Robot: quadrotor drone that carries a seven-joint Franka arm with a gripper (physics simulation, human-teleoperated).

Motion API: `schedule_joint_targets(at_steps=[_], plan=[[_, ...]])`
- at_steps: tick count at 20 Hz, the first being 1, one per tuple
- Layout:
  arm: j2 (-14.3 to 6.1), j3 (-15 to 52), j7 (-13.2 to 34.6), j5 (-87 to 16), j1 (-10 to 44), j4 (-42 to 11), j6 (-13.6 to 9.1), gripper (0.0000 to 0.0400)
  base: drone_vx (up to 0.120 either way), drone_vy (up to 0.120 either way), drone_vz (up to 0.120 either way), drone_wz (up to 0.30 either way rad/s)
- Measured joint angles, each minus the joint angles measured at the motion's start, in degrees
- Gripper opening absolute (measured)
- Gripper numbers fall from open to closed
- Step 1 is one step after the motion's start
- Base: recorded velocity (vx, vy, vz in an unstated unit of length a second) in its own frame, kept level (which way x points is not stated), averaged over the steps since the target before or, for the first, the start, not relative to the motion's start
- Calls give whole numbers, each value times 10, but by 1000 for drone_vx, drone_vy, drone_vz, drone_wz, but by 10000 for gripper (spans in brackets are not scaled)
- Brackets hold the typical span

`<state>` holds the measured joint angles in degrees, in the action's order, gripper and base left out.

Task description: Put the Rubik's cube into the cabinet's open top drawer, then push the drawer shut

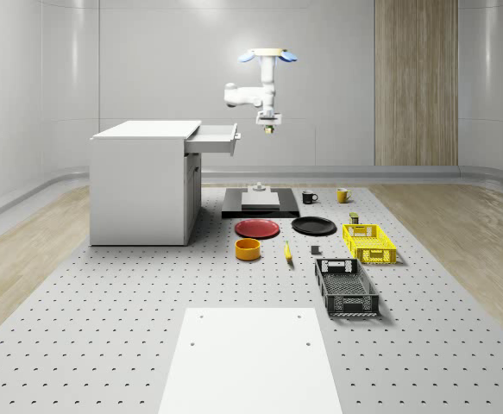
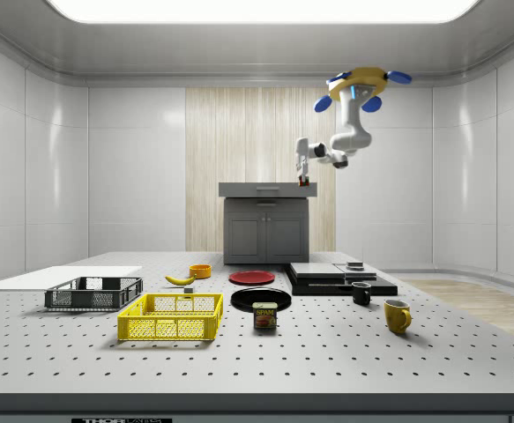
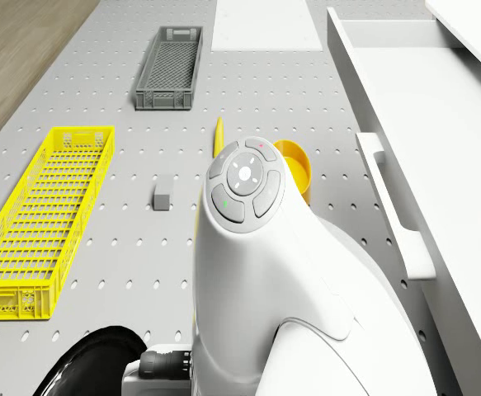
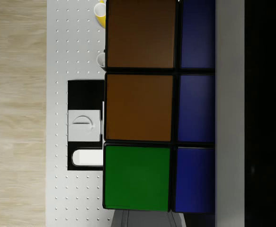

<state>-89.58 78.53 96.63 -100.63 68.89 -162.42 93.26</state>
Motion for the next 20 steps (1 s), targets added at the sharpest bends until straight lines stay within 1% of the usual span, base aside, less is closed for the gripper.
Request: schedule_joint_targets(at_steps=[8, 9, 13, 17, 19, 20], plan=[[-3, 0, 0, 1, 1, 0, 3, 321, 0, -120, 0, 0], [-4, 0, 1, 1, 1, 0, 3, 321, 0, -120, 40, 0], [-5, 1, 1, 2, 1, 0, 5, 321, 0, -120, 120, 0], [-6, 1, 1, 2, 1, 0, 6, 321, 0, -120, 10, 0], [-7, 1, 1, 3, 1, 0, 6, 321, 0, -120, 100, 0], [-7, 1, 1, 3, 2, 0, 7, 321, 0, -120, 0, 0]])
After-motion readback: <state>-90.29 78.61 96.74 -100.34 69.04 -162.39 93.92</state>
